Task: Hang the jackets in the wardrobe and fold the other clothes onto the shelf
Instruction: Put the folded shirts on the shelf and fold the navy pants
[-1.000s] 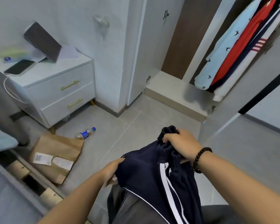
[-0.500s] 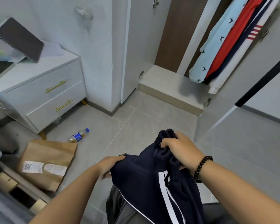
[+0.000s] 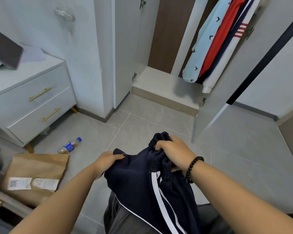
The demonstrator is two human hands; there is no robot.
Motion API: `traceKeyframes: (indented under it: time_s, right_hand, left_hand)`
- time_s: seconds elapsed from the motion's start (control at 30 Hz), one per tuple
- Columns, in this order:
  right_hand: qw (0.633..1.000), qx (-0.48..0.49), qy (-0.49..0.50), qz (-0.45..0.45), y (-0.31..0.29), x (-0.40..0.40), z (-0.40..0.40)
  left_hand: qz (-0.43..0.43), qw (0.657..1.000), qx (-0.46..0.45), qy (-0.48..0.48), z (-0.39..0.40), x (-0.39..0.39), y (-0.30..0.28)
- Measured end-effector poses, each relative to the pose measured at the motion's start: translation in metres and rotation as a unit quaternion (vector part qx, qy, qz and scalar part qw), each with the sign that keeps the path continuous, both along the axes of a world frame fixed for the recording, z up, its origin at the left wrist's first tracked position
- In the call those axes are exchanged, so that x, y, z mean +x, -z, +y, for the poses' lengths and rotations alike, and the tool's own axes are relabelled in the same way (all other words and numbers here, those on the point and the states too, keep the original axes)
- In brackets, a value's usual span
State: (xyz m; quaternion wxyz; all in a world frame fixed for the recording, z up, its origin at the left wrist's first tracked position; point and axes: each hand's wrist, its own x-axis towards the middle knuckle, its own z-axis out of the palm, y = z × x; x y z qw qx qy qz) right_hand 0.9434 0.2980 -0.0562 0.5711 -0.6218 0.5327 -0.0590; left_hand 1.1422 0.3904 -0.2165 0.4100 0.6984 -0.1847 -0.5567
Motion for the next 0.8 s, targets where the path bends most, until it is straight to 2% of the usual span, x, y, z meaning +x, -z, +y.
traceKeyframes:
  time_s: [0.17,0.4,0.5,0.63,0.8]
  right_hand:
    - [0.988,0.087,0.090,-0.088,0.004,-0.026,0.001]
    - [0.981,0.060,0.151,-0.105,-0.006,-0.058,0.006]
    - [0.980,0.064,0.139,-0.128,-0.008,-0.064,0.014]
    - [0.978,0.064,0.107,-0.165,-0.013,-0.063,0.021]
    - [0.977,0.074,0.108,-0.169,-0.009,-0.062,0.022]
  left_hand:
    - [-0.075,0.996,-0.037,0.014,-0.001,0.014,-0.049]
    - [-0.144,0.982,-0.124,0.014,-0.021,0.006,-0.110]
    - [-0.166,0.982,-0.093,-0.008,-0.018,0.007,-0.098]
    - [-0.099,0.995,-0.013,-0.017,0.002,-0.001,-0.046]
    - [0.007,1.000,0.024,0.018,0.019,-0.026,0.002]
